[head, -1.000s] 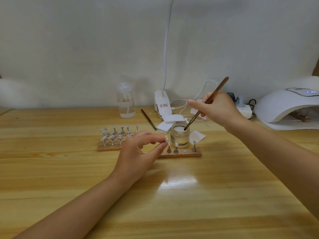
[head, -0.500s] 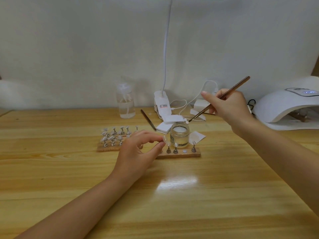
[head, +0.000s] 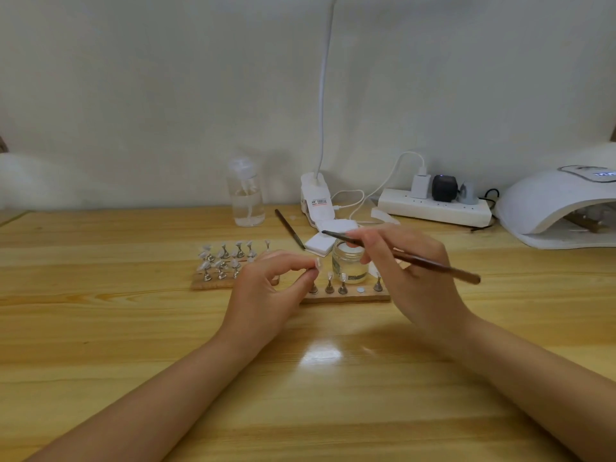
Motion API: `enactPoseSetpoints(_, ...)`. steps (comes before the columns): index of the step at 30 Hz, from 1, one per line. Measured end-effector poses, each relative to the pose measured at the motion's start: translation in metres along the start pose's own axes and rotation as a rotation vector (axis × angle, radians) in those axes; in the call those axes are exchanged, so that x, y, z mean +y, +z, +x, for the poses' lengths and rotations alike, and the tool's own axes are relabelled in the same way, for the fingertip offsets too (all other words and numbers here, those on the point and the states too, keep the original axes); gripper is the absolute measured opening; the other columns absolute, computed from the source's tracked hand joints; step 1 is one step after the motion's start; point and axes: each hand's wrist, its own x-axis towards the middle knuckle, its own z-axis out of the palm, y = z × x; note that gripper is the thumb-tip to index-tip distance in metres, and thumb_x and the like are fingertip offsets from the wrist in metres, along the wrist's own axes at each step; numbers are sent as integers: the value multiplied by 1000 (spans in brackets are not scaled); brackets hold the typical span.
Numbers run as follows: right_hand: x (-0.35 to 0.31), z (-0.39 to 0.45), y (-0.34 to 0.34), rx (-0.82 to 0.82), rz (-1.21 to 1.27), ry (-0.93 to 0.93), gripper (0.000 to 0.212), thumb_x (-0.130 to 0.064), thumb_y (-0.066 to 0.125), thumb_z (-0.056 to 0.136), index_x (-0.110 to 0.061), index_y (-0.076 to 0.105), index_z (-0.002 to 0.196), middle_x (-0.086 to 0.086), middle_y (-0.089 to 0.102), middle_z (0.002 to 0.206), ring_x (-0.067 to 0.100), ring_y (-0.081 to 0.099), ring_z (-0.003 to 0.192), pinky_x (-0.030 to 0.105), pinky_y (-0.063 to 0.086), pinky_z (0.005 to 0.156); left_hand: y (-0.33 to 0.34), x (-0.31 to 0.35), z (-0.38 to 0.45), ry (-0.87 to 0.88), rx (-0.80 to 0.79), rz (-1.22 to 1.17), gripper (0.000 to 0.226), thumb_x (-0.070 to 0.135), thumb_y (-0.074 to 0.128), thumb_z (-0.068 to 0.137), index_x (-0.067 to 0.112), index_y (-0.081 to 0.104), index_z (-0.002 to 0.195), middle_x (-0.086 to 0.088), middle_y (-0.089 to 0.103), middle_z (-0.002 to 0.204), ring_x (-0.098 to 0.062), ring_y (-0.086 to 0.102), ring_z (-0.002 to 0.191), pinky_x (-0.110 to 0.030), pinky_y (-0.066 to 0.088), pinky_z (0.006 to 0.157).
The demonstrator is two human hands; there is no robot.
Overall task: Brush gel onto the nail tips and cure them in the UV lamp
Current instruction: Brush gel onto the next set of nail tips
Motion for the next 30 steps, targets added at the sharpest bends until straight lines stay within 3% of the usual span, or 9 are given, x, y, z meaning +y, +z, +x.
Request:
enactPoseSetpoints(6, 1, -10, 5, -8, -72, -69, 29, -18, 50, 85, -1, 68, 71, 8, 67, 65, 11, 60, 66, 12, 46, 65, 0, 0, 0, -25, 0, 6, 27, 6, 70, 77, 33, 68, 78, 15, 67, 81, -4, 60, 88, -22, 44, 78)
enactPoseSetpoints(14, 0, -12, 8, 23, 8, 62, 28, -30, 44, 88, -19, 66, 75, -18, 62, 69, -4, 62, 69, 6, 43, 67, 0, -1, 1, -20, 0, 42, 33, 6, 70, 76, 39, 65, 75, 20, 64, 76, 1, 57, 86, -8, 40, 73)
enactPoseSetpoints(30, 3, -13, 9, 33, 55, 67, 32, -26, 43, 89, -14, 68, 73, -11, 62, 66, -4, 61, 67, 6, 43, 63, 0, 0, 1, -22, -4, 48, 34, 7, 70, 76, 40, 65, 76, 19, 63, 76, 0, 57, 88, -4, 38, 72)
